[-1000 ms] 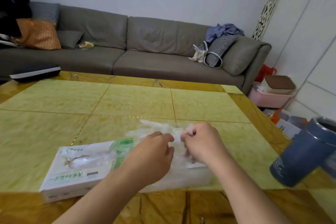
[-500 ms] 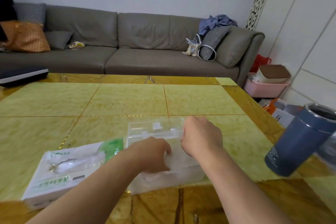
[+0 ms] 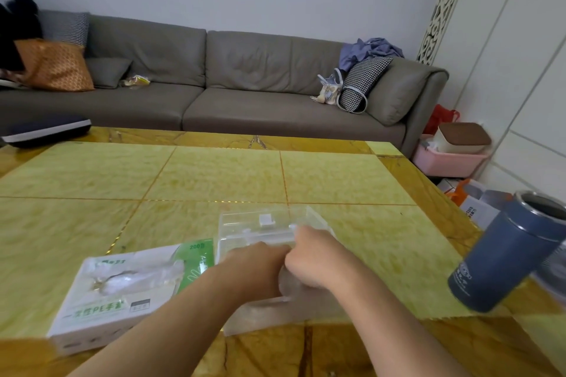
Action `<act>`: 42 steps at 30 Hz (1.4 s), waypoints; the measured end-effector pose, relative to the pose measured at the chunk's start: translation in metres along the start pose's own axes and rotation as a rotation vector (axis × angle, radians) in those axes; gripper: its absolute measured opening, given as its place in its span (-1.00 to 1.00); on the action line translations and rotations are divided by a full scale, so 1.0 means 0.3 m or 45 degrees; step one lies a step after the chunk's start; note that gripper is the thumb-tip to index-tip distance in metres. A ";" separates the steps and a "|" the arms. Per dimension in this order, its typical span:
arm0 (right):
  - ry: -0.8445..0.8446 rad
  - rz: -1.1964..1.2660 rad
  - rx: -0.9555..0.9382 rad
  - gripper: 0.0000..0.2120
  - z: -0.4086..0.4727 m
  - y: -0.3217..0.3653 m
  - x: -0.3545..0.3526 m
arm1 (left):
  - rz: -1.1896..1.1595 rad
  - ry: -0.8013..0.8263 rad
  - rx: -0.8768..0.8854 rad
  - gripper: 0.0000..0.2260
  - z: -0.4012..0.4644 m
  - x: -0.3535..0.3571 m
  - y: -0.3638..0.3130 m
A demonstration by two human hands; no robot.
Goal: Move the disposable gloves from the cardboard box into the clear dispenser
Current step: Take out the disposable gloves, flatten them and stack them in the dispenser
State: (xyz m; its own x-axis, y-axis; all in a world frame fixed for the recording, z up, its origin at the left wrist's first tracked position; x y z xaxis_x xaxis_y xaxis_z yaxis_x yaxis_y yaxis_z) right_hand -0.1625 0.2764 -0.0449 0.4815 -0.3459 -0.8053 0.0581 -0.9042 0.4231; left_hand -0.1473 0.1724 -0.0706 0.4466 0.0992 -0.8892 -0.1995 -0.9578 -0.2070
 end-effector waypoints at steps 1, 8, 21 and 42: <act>0.046 -0.085 0.036 -0.90 0.014 -0.013 0.010 | -0.008 -0.008 0.010 -0.68 -0.004 0.000 0.007; 0.285 -0.495 0.181 -0.91 0.055 -0.004 0.057 | 0.141 0.121 -0.016 -0.46 0.000 0.002 0.034; 0.079 -0.428 0.175 -0.71 0.006 0.010 0.047 | -0.455 -0.277 0.173 -0.61 -0.243 -0.174 0.159; -0.255 -0.663 -0.829 -0.62 -0.185 0.424 0.285 | -0.393 -0.782 -0.696 -0.78 -0.398 0.026 0.516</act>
State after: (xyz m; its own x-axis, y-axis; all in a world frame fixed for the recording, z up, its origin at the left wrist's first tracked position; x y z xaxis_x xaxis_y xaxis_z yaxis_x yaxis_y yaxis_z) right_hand -0.0656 0.1457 -0.0367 0.0944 -0.0196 -0.9953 0.7488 -0.6574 0.0840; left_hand -0.0705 -0.0072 -0.0608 -0.1679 0.3522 -0.9208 0.3686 -0.8438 -0.3899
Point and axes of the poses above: each hand's wrist, its own z-axis towards the middle knuckle, its own x-axis out of the palm, y = z × x, the point moved 5 cm from there along z, towards the middle knuckle, and after that the axes turned 6 degrees about y, right-handed, at the moved point
